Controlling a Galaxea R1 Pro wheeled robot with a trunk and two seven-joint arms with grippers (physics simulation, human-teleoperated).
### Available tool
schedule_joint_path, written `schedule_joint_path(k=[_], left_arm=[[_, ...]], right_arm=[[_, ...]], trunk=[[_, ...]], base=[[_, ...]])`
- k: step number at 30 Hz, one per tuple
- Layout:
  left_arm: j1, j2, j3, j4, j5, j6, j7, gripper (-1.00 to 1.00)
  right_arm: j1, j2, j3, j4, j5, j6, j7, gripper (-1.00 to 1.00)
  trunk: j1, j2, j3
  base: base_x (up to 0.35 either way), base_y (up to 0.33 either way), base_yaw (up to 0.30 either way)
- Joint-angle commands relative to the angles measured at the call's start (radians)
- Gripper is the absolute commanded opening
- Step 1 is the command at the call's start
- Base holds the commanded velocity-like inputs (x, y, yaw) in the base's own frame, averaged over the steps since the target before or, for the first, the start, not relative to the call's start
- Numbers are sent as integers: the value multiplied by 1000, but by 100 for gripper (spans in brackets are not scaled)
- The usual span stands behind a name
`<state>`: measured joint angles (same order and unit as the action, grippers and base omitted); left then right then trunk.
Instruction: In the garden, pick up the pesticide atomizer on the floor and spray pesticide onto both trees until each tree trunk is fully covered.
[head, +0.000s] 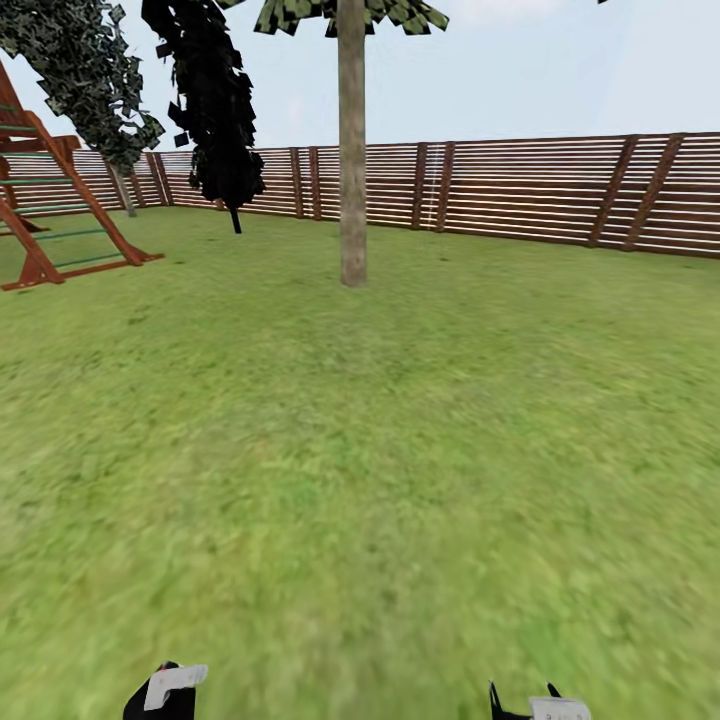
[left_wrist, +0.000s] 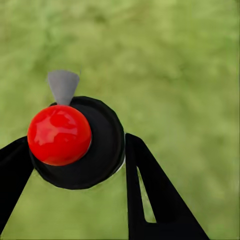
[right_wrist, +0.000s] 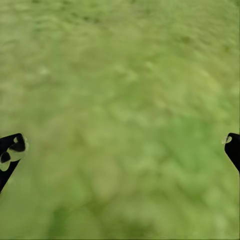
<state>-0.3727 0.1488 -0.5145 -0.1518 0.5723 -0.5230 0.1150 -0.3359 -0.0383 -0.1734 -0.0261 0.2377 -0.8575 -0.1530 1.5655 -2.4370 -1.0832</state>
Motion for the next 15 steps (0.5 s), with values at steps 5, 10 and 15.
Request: schedule_joint_path(k=[5,10,15], left_arm=[[0,0,0,0,0,0,0,-100],[0,0,0,0,0,0,0,-100],[0,0,0,0,0,0,0,-100]], right_arm=[[0,0,0,0,0,0,0,100],[0,1,0,0,0,0,0,100],[0,0,0,0,0,0,0,100]], trunk=[[0,0,0],[0,0,0],[0,0,0]], base=[[340,2,0],[340,0,0],[340,0,0]])
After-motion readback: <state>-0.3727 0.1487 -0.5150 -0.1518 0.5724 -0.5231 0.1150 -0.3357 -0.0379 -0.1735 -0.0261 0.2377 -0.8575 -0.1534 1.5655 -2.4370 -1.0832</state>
